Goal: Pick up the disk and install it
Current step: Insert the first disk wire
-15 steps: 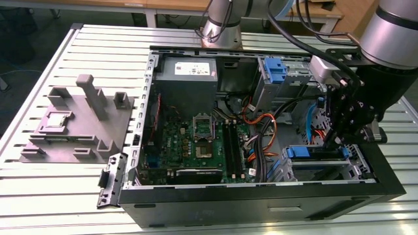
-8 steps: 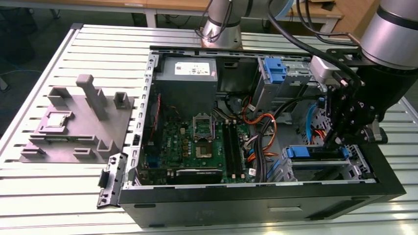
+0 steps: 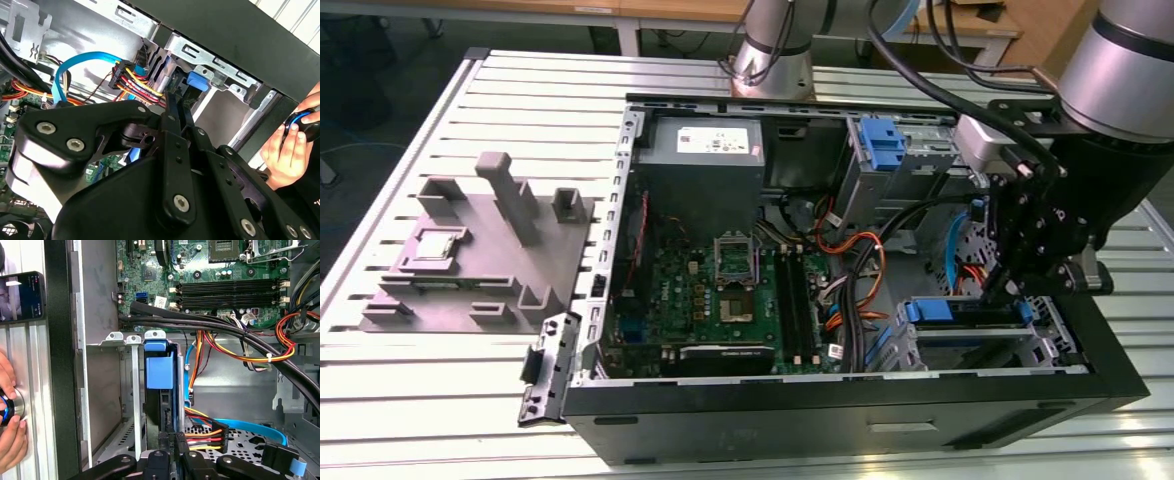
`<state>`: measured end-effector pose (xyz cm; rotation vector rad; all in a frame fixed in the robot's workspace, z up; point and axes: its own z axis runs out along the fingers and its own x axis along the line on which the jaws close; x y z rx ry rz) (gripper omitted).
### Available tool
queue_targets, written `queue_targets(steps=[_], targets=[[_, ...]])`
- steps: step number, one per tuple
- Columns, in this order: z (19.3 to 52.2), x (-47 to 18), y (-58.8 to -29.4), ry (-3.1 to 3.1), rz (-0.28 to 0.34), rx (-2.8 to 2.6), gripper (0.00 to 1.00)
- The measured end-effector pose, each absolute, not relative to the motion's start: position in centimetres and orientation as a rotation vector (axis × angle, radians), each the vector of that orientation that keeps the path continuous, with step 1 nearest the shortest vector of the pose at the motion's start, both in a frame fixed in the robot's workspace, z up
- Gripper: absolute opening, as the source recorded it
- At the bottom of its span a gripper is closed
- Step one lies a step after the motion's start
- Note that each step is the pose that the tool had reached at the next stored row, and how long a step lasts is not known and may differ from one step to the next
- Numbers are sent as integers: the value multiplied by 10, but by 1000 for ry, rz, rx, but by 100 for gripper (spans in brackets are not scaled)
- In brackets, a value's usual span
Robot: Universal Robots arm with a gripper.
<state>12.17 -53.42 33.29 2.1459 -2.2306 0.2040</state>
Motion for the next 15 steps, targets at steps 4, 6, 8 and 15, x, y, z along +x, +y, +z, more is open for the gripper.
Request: queue_targets(steps=[4,6,8,15], targets=[[333,122,-535,-2232,202,2147,17],[333,122,-535,-2233,200,2147,17],[332,122,-535,-2234,199,2148,17],[333,122,-537,-2236,195,2149,17]])
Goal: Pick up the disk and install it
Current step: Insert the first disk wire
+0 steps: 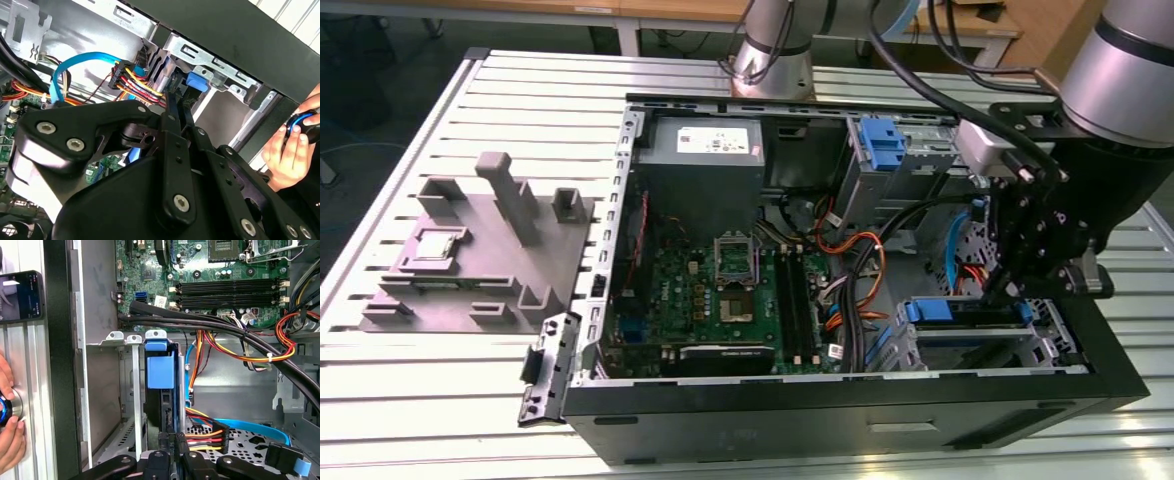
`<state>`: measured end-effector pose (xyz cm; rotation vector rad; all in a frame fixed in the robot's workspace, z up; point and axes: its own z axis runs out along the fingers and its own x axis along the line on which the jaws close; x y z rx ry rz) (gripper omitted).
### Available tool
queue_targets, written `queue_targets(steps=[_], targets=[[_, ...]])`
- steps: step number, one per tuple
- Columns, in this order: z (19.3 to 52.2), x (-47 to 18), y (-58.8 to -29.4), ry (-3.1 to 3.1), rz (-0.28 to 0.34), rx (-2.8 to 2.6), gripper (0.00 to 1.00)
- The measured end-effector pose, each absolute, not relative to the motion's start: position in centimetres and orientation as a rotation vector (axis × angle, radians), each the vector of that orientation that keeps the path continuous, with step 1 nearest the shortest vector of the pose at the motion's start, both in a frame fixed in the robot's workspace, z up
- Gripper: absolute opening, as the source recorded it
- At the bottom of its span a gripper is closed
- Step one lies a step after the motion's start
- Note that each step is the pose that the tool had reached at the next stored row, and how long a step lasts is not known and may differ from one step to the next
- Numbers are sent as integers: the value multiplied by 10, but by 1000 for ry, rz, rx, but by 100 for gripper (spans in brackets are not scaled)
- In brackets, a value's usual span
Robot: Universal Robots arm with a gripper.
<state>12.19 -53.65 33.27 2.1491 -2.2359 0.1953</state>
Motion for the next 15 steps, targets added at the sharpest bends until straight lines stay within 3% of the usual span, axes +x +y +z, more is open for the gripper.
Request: queue_targets(steps=[15], targets=[[331,122,-540,-2238,194,2148,17]])
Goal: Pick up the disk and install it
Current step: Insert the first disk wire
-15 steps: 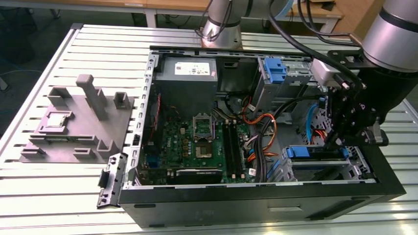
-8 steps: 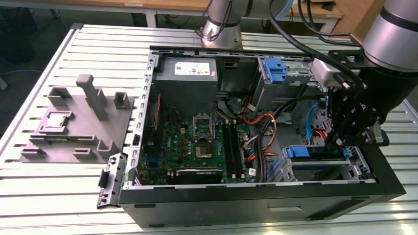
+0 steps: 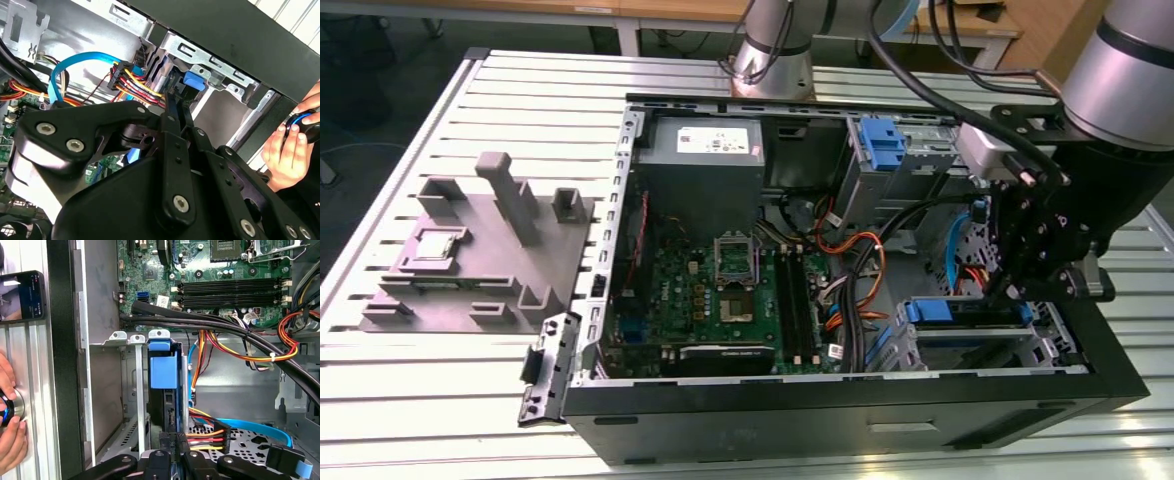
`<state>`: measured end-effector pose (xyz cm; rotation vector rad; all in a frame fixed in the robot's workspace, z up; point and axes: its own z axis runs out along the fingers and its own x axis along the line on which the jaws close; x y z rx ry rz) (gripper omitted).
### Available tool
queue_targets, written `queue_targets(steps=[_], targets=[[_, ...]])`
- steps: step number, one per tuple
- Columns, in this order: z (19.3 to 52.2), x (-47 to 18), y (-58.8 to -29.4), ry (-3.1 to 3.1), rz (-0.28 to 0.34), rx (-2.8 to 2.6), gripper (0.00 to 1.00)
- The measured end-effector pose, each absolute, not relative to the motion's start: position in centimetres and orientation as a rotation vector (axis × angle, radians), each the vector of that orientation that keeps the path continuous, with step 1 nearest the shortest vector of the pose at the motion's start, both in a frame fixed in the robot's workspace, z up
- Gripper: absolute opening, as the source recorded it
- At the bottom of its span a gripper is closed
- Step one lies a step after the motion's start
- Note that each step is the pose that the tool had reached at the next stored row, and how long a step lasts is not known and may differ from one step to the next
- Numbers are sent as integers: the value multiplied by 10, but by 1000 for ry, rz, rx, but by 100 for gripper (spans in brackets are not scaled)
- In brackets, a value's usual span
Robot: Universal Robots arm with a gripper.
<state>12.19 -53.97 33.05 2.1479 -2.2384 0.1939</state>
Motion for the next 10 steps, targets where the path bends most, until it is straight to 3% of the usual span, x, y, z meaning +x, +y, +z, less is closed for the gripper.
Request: queue_targets(steps=[10], targets=[[333,122,-540,-2241,189,2150,17]])
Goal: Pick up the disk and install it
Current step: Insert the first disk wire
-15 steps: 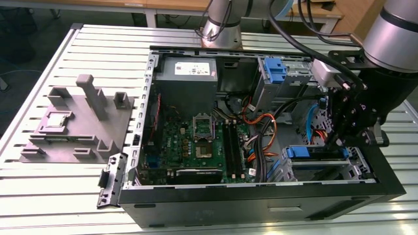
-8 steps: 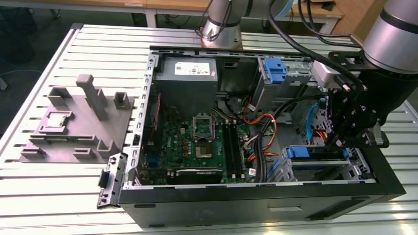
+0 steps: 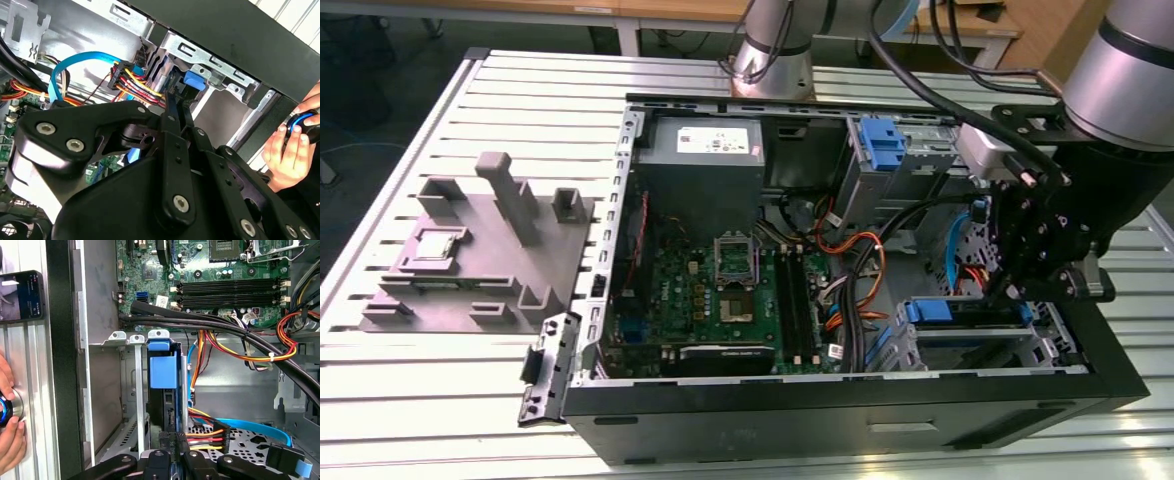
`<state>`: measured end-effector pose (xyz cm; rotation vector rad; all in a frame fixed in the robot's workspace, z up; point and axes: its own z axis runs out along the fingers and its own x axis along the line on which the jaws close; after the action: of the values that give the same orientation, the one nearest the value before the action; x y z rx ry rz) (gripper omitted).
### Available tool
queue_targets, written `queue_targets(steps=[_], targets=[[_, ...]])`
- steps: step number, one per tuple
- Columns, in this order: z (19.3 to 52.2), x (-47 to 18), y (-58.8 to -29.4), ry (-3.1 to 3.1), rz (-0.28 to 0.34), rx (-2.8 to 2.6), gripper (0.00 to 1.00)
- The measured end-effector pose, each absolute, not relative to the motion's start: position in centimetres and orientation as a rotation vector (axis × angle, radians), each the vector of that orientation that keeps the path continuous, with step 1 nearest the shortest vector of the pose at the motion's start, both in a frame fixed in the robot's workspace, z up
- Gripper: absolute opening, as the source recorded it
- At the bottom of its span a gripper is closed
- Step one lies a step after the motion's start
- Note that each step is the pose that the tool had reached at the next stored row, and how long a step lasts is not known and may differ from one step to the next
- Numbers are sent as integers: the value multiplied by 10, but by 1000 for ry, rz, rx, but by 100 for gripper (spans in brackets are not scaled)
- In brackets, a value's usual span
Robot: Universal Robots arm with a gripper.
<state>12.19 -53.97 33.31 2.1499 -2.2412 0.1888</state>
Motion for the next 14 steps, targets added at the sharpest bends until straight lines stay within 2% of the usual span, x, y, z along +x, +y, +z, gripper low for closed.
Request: queue_targets(steps=[14], targets=[[335,122,-543,-2267,140,2171,17]])
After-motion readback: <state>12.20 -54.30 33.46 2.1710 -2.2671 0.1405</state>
